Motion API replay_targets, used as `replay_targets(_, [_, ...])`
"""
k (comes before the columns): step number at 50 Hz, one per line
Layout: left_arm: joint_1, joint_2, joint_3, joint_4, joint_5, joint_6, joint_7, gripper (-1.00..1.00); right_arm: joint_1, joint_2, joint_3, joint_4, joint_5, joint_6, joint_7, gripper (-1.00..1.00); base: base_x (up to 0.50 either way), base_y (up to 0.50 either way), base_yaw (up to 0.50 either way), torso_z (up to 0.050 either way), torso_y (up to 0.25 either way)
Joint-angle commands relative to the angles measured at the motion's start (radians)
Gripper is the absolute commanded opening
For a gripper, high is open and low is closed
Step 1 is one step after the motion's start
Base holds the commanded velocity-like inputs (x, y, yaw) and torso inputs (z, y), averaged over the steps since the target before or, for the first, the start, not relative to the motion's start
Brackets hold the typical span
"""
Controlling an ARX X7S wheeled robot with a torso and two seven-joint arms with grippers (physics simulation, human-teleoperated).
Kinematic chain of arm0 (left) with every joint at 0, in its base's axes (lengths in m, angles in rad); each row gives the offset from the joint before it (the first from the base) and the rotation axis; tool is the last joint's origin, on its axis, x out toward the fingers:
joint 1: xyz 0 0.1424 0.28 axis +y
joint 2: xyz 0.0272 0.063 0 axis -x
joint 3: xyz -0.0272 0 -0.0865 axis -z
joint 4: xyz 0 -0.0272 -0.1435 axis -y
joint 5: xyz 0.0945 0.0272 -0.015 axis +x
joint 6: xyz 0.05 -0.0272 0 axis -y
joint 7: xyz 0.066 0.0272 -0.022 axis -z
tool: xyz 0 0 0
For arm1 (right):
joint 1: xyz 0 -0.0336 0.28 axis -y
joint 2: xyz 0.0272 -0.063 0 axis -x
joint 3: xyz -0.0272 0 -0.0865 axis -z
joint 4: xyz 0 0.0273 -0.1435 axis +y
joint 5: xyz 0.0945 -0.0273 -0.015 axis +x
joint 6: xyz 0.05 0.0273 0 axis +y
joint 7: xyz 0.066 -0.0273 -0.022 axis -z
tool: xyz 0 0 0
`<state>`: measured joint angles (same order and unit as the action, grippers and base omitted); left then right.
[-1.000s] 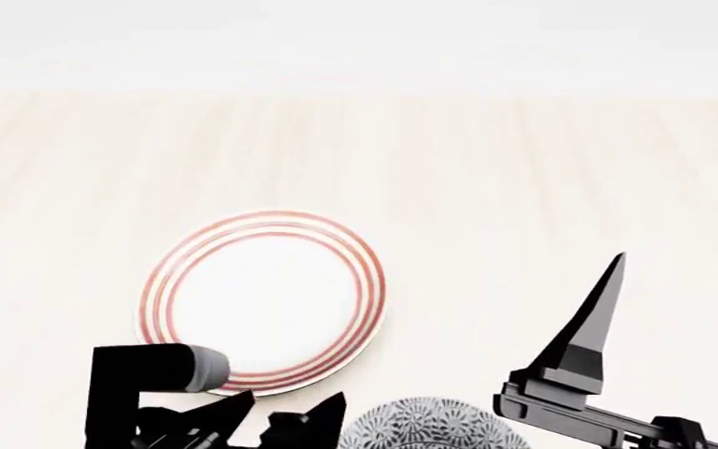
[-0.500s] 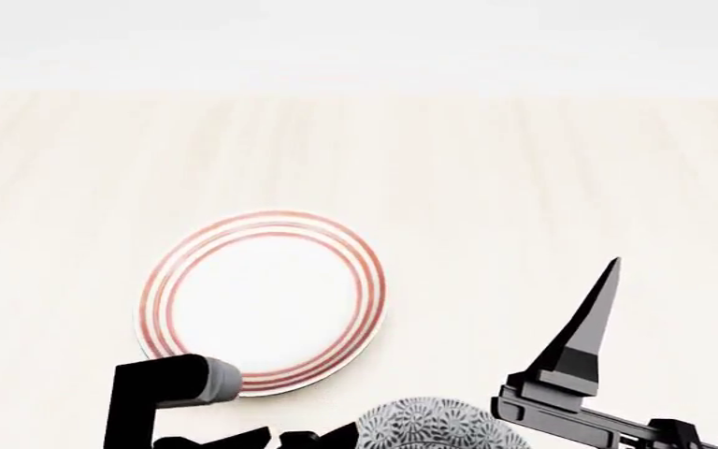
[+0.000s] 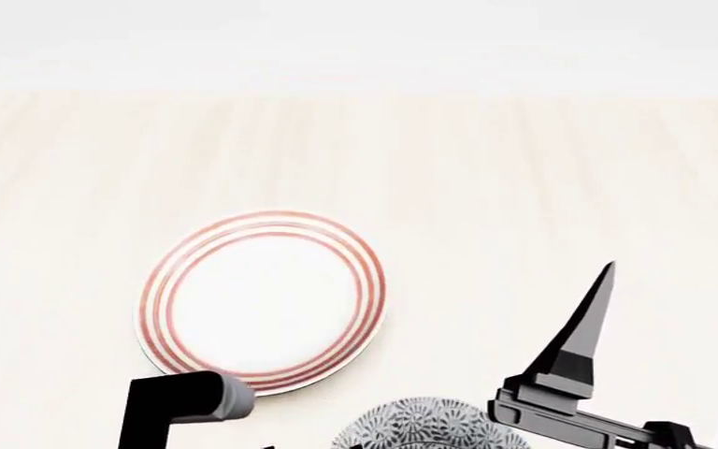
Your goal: Put the bowl on the plate.
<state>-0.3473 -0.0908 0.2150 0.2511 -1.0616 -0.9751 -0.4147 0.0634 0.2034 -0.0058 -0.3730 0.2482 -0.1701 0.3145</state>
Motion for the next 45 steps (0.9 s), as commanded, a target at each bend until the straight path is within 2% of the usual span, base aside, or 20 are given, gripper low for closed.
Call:
replay_targets(1, [-0.001, -0.009, 0.027, -0.015, 0.015, 0.019, 0.014, 1.0, -0.002, -0.002, 0.003, 0.0, -0.007, 0.0, -0.005, 1.0, 0.0, 0.0, 0.0, 0.0, 0.0])
replay_targets(45, [0.002, -0.048, 0.129, -0.082, 0.046, 0.08, 0.056, 1.0, -0.005, 0.018, -0.023, 0.013, 0.0, -0.01, 0.015, 1.0, 0.0, 0.0, 0.0, 0.0, 0.0])
